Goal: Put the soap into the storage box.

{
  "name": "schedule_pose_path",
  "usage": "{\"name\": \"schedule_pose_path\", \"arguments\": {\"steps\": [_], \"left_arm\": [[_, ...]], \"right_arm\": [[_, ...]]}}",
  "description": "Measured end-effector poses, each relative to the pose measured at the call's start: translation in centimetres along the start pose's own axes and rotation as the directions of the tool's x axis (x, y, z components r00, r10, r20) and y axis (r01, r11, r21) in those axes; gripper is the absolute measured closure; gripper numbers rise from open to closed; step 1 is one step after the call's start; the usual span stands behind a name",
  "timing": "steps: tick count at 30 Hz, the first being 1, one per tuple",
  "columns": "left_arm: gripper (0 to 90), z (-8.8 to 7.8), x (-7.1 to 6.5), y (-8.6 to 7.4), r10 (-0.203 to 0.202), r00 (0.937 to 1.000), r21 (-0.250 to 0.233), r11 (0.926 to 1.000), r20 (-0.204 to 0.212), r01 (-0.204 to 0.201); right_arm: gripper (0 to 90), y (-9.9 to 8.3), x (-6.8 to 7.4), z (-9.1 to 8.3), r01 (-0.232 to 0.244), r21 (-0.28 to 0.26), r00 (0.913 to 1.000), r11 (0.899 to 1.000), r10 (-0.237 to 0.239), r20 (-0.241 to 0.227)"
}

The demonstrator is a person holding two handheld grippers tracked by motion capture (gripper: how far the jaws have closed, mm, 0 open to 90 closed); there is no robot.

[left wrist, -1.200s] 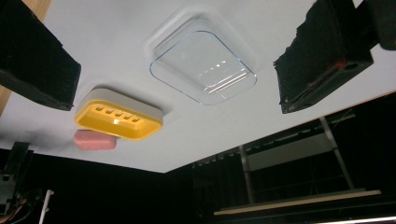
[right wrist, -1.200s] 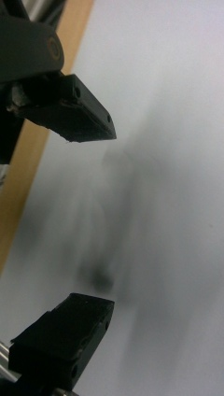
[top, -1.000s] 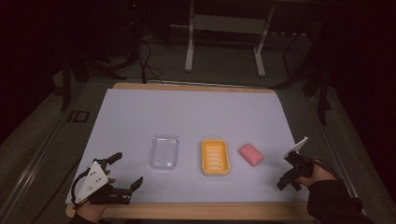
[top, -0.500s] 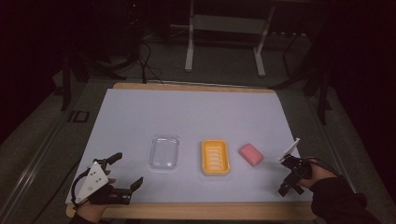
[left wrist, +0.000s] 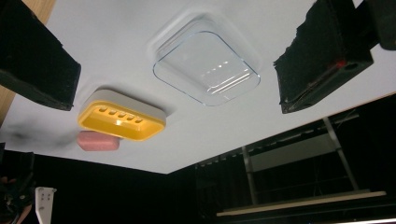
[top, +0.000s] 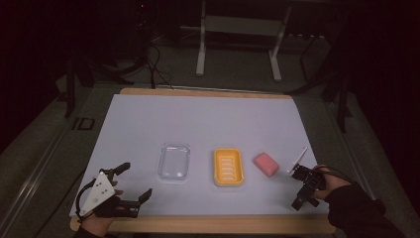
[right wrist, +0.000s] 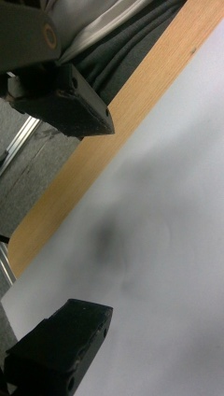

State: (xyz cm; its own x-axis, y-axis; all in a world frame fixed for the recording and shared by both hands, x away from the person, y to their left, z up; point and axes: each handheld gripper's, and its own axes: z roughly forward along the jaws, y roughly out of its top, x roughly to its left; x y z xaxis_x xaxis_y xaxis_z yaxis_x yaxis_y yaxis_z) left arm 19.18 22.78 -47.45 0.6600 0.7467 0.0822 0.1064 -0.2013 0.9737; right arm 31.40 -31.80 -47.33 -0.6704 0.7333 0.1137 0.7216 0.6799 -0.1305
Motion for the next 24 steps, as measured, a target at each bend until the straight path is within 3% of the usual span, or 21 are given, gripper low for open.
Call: {"name": "schedule_pose_path", "arguments": {"steps": [2,8,15,18,21,24], "left_arm": [[0.2,0.0,0.0,0.0,-0.001,1.0000,-0.001,1.0000,0.002,0.001],[0.2,0.1,0.0,0.0,-0.001,1.0000,0.000,1.0000,0.007,0.001],[0.2,0.1,-0.1,0.0,-0.001,0.9999,0.002,1.0000,0.011,0.001],[0.2,0.1,-0.1,0.0,-0.002,0.9999,0.002,1.0000,0.013,0.002],[0.2,0.1,-0.1,0.0,0.000,0.9999,0.003,1.0000,0.014,0.000],[0.2,0.1,-0.1,0.0,0.001,0.9998,0.006,1.0000,0.018,-0.001]], "right_arm": [[10.7,0.2,0.1,0.0,0.027,-0.001,0.9995,1.000,-0.027,0.013],[10.7,0.9,0.0,-0.4,0.024,-0.035,0.9997,0.999,-0.024,0.003],[10.7,1.8,0.2,-0.5,0.069,-0.062,0.9975,0.996,-0.068,0.018],[10.7,2.3,0.3,-0.5,0.046,-0.064,0.9989,0.997,-0.045,0.016],[10.7,2.5,0.5,-0.4,0.054,-0.064,0.9982,0.996,-0.052,0.031],[10.7,3.2,0.6,-0.4,0.055,-0.097,0.9984,0.994,-0.054,0.018]]}}
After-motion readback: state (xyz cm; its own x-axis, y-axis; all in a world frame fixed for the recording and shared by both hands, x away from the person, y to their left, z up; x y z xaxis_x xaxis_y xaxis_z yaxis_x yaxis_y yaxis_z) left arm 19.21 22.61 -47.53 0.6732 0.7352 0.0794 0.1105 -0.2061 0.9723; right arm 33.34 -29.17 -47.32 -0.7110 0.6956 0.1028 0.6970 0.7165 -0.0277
